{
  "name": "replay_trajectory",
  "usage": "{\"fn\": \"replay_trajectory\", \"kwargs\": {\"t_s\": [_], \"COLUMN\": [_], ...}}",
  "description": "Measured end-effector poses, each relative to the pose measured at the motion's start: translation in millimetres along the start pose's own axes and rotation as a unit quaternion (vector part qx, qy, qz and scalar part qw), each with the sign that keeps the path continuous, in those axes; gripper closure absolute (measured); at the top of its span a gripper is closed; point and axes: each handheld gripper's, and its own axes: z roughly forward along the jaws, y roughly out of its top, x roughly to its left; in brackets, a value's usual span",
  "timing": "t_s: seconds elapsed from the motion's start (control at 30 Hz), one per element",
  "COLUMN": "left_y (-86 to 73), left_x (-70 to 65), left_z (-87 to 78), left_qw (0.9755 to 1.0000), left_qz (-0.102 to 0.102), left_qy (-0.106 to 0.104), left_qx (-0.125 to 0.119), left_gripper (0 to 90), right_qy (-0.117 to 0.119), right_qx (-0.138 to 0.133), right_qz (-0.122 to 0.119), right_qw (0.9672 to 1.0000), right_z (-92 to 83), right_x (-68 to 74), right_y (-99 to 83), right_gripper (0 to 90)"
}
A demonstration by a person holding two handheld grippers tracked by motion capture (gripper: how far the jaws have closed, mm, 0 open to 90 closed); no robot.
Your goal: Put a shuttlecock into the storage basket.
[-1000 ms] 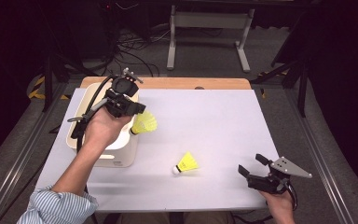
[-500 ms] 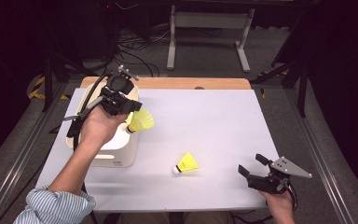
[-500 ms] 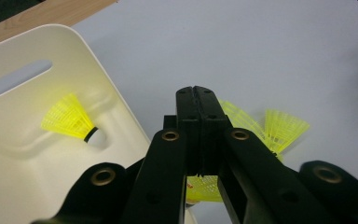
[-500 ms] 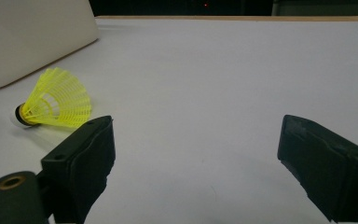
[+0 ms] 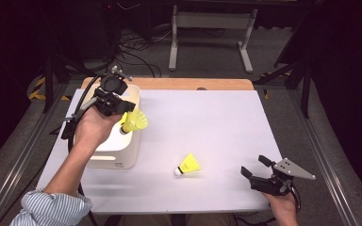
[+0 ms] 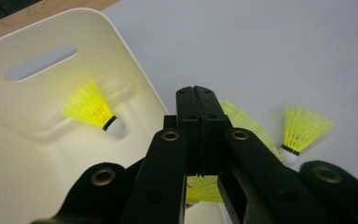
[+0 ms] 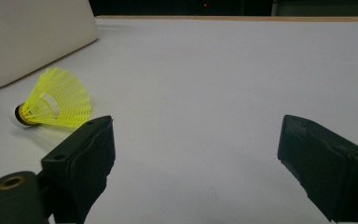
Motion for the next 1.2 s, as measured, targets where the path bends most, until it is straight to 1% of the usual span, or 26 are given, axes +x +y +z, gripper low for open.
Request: {"fn": "replay_trajectory", "kwargs": {"t_s": [0.57,0.67,0.83,1.1,1.17,1.2], "left_y": [-7.0,-8.0,-10.5,-13.4,-14.4,-14.9], "left_x": [13.5,15.8,20.2,25.9,26.8,27.8], "left_z": [2.1,2.2,2.1,2.7,3.3,3.7], "left_qw": [0.9998,0.9997,0.9995,0.9992,0.9991,0.9991], "left_qz": [-0.015,-0.015,-0.024,-0.029,-0.033,-0.031], "left_qy": [0.014,0.017,0.020,0.026,0.028,0.029], "left_qx": [0.003,0.005,0.005,0.004,0.005,0.006], "left_gripper": [90.0,90.0,90.0,90.0,90.0,90.0], "right_qy": [0.000,0.000,-0.001,-0.001,0.000,0.000], "right_qx": [0.000,0.000,-0.001,0.000,0.000,0.001], "right_qz": [0.000,0.000,-0.001,0.000,0.000,0.000], "right_qw": [1.0000,1.0000,1.0000,1.0000,1.0000,1.0000], "right_z": [-0.1,0.0,-0.1,-0.1,0.0,0.0], "right_x": [0.0,0.0,-0.2,0.0,0.0,0.1], "right_y": [0.0,0.0,0.0,-0.1,-0.1,-0.1], "right_gripper": [11.9,11.9,11.9,11.9,11.9,11.9]}}
